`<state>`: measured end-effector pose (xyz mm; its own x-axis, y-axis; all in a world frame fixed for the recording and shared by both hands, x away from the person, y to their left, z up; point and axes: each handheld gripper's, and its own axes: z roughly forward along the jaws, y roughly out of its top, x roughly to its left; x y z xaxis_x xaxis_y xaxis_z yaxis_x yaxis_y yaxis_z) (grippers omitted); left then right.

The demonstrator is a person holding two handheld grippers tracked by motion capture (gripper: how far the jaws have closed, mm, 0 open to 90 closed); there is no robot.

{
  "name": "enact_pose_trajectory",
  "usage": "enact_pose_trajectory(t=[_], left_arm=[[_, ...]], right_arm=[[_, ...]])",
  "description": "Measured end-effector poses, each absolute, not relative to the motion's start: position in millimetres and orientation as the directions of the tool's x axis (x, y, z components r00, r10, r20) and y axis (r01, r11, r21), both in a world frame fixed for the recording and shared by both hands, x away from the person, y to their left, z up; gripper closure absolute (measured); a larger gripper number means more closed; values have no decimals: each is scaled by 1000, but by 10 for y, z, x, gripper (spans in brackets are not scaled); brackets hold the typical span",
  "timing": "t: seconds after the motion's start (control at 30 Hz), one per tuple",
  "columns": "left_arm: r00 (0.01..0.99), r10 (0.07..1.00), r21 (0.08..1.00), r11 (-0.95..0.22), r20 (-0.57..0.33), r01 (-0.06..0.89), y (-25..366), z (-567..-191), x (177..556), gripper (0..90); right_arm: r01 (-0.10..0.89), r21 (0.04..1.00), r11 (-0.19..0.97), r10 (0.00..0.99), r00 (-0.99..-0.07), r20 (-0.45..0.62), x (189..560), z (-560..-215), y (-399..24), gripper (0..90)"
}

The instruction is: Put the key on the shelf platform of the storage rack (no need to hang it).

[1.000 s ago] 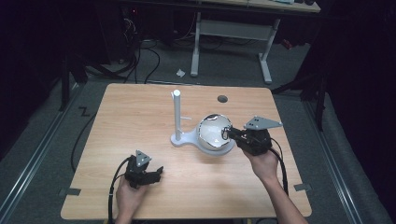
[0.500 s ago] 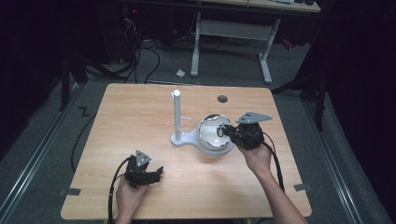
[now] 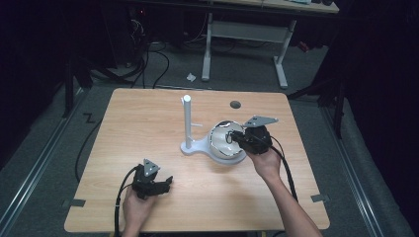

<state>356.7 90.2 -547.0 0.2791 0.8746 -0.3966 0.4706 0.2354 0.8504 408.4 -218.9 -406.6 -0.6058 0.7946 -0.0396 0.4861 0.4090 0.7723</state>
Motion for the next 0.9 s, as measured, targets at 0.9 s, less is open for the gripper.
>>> enact_pose_trajectory(t=[0.9], left_arm=[[278, 874, 849, 238, -399, 471, 902, -5469, 3567, 227]], right_arm=[[515, 737, 437, 787, -616, -37, 4334, -4297, -1969, 818]])
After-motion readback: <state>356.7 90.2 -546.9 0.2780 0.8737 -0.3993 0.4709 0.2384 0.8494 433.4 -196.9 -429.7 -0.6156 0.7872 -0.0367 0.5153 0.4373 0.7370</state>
